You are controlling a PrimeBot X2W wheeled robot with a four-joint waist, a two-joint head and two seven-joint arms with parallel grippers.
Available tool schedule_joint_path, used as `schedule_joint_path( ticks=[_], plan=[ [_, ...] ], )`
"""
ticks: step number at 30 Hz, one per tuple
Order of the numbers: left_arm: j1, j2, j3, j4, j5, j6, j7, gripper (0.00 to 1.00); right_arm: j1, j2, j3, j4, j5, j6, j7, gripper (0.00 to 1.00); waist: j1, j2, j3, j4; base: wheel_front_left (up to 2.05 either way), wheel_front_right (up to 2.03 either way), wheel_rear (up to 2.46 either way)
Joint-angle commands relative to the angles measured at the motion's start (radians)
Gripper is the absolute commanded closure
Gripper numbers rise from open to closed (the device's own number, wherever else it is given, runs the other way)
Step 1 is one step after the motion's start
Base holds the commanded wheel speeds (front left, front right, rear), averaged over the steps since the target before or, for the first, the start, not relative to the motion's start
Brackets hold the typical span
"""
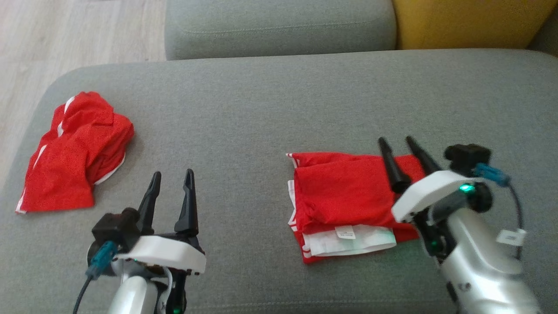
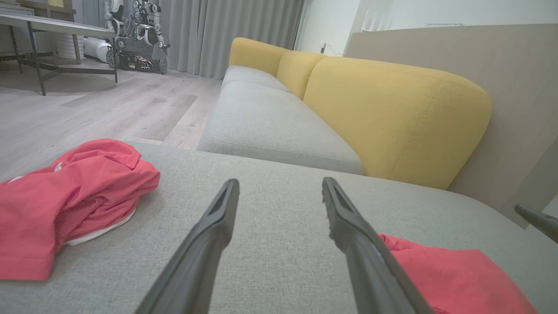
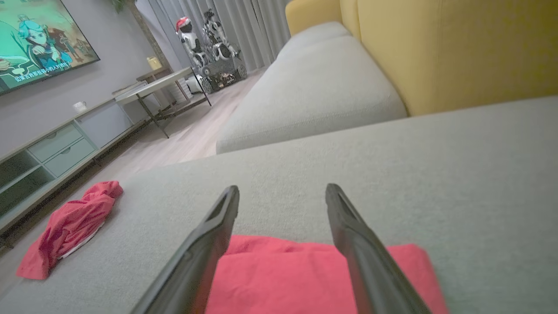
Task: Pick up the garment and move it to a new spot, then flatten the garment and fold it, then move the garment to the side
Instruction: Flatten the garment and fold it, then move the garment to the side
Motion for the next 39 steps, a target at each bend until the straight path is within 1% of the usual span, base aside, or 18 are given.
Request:
schedule_joint_path(
  ticks=[1, 3, 5, 8, 9, 10, 13, 16, 19, 25, 31, 35, 39],
  plan=[
    [-0.025, 0.003, 0.028, -0.041, -0.008, 0.007, -0.012, 0.00, -0.004, -0.011, 0.007, -0.059, -0.022, -0.001, -0.016, 0.00, 0.0000, 0.0000, -0.003, -0.006, 0.00, 0.00, 0.00],
    [-0.025, 0.003, 0.024, -0.049, -0.011, 0.009, -0.012, 0.00, 0.024, -0.031, -0.014, -0.120, -0.027, -0.001, -0.034, 0.00, 0.0000, 0.0000, -0.004, -0.011, 0.00, 0.00, 0.00],
    [-0.027, 0.003, 0.025, -0.056, -0.015, 0.013, -0.012, 0.00, 0.058, -0.079, -0.029, -0.169, -0.074, -0.001, -0.065, 0.00, 0.0000, 0.0000, -0.003, -0.015, 0.00, 0.00, 0.00],
    [-0.027, 0.003, 0.028, -0.067, -0.009, 0.014, -0.012, 0.00, 0.115, -0.116, -0.084, -0.221, -0.145, -0.001, -0.108, 0.00, 0.0000, 0.0000, -0.005, -0.021, 0.00, 0.00, 0.00],
    [-0.025, 0.003, 0.029, -0.072, -0.004, 0.014, -0.012, 0.00, 0.135, -0.117, -0.109, -0.235, -0.166, -0.001, -0.117, 0.00, 0.0000, 0.0000, -0.005, -0.024, 0.00, 0.00, 0.00],
    [-0.015, 0.003, 0.030, -0.082, 0.006, 0.012, -0.012, 0.00, 0.174, -0.113, -0.154, -0.264, -0.219, -0.001, -0.130, 0.00, 0.0000, 0.0000, -0.006, -0.028, 0.00, 0.00, 0.00],
    [0.004, 0.003, 0.034, -0.098, 0.024, 0.012, -0.012, 0.00, 0.227, -0.086, -0.212, -0.305, -0.292, -0.001, -0.137, 0.00, 0.0000, 0.0000, -0.005, -0.037, 0.00, 0.00, 0.00],
    [0.022, 0.003, 0.037, -0.121, 0.050, 0.010, -0.012, 0.00, 0.265, -0.051, -0.249, -0.342, -0.345, -0.001, -0.135, 0.00, 0.0000, 0.0000, -0.002, -0.045, 0.00, 0.00, 0.00],
    [0.039, 0.003, 0.036, -0.141, 0.083, 0.005, -0.012, 0.00, 0.290, -0.027, -0.263, -0.371, -0.380, -0.001, -0.127, 0.00, 0.0000, 0.0000, 0.000, -0.052, 0.00, 0.00, 0.00],
    [0.049, 0.003, 0.038, -0.159, 0.085, 0.017, -0.012, 0.00, 0.308, -0.003, -0.277, -0.404, -0.406, -0.001, -0.103, 0.00, 0.0000, 0.0000, 0.003, -0.055, 0.00, 0.00, 0.00],
    [0.040, 0.003, 0.027, -0.155, 0.083, 0.018, -0.012, 0.00, 0.308, -0.001, -0.284, -0.414, -0.408, -0.001, -0.089, 0.00, 0.0000, 0.0000, 0.015, -0.051, 0.00, 0.00, 0.00],
    [0.027, 0.003, 0.018, -0.153, 0.084, 0.015, -0.012, 0.00, 0.289, -0.008, -0.298, -0.396, -0.398, -0.001, -0.072, 0.00, 0.0000, 0.0000, 0.045, -0.044, 0.00, 0.00, 0.00],
    [0.011, 0.003, 0.016, -0.145, 0.092, 0.008, -0.012, 0.00, 0.247, -0.006, -0.312, -0.345, -0.372, -0.001, -0.036, 0.00, 0.0000, 0.0000, 0.088, -0.037, 0.00, 0.00, 0.00]
  ],
)
